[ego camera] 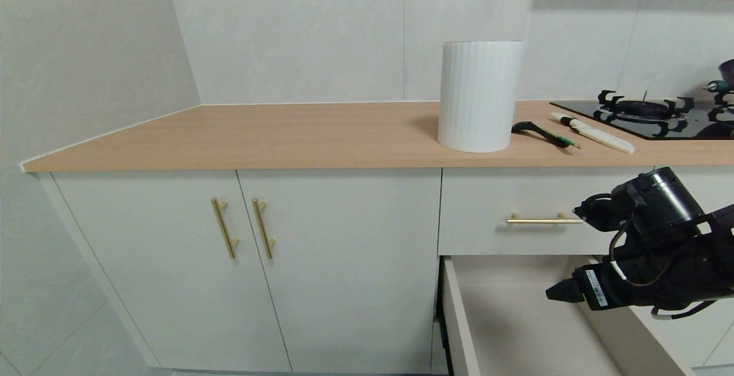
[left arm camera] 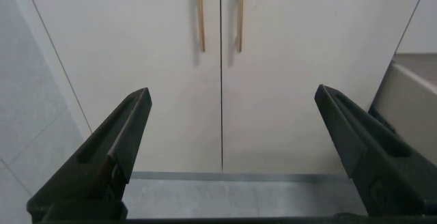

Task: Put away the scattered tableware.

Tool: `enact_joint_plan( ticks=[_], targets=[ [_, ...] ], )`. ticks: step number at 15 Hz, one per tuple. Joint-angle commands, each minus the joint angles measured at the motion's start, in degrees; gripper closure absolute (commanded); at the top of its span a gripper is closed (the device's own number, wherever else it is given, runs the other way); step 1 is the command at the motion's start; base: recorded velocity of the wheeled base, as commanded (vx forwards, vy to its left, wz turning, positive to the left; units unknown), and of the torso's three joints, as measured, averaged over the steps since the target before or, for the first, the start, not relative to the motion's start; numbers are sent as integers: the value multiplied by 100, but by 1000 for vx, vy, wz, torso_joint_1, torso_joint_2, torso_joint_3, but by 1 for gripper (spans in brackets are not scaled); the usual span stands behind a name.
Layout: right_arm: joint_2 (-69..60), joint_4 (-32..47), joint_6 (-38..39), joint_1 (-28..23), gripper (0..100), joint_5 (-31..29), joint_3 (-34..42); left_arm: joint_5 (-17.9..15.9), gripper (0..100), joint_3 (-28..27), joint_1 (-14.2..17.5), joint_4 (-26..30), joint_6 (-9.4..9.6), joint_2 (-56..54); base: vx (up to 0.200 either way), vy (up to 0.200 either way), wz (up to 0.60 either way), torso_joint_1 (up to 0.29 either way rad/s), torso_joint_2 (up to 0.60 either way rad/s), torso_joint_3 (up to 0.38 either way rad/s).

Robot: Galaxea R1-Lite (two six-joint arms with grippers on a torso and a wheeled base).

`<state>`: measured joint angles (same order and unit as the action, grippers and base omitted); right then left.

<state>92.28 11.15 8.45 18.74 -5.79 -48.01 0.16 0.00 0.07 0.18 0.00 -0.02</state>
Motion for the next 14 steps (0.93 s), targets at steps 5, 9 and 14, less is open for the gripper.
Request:
enact_joint_plan(
  ticks=[5, 9, 14],
  targets=[
    [27, 1, -1, -2, 0, -1, 11, 2, 0, 0, 1, -1, 0, 2, 0, 0, 0, 159, -457, -286],
    [27, 1, -1, -2, 0, -10, 2, 2, 0, 0, 1, -1, 0, 2, 0, 0, 0, 183, -477, -289],
    [-114, -272, -19, 16, 0, -115, -68, 2, 0, 0, 1, -1, 0, 2, 0, 0, 0, 99, -241, -141]
  ],
)
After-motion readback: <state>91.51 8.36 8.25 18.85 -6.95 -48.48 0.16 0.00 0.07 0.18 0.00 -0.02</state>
